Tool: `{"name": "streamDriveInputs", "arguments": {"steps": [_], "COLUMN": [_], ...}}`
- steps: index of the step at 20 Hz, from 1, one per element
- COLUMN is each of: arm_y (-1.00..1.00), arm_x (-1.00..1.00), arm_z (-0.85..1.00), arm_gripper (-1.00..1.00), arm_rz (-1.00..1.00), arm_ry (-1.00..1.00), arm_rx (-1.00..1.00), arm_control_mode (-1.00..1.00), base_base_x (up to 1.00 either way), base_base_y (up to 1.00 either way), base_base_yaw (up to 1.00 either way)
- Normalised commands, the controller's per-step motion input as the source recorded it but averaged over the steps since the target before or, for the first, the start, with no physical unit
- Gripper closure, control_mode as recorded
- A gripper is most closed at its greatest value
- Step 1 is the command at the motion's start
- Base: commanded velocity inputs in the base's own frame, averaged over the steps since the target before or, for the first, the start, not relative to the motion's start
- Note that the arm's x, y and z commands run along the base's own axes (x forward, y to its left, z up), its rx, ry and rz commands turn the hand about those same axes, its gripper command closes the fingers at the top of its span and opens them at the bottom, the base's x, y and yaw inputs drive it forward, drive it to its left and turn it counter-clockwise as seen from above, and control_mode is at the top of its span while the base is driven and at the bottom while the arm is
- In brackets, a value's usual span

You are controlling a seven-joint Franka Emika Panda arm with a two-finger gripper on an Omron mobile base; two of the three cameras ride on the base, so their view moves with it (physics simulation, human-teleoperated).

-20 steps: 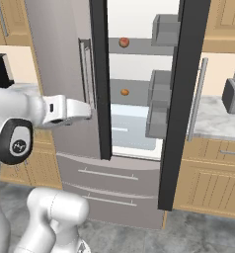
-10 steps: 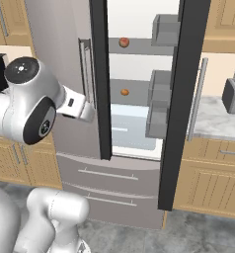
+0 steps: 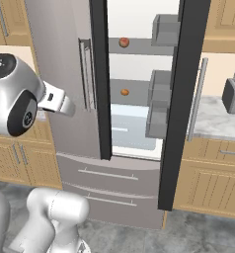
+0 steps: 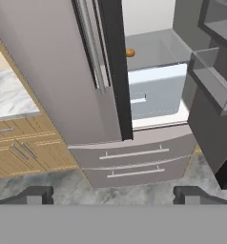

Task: Retrieve the peach and tangerine from the fridge and place them into the bowl on the dining table.

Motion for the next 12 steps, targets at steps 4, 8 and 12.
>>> {"name": "streamDriveInputs", "arguments": {"steps": [4,8,12], "arm_y": [0.00,0.02,0.26], "arm_x": [0.52,0.99,1.00], "arm_z": [0.03,0.00,0.00], "arm_gripper": [-1.00,-1.00,-1.00], "arm_rz": [0.00,0.02,0.02], "arm_ry": [-0.02,-0.01,0.00], "arm_rx": [0.00,0.00,0.00], "arm_control_mode": [-1.00,-1.00,-1.00], "base_base_x": [0.00,0.00,0.00], "base_base_y": [0.00,0.00,0.00], "base_base_yaw": [0.00,0.00,0.00]}}
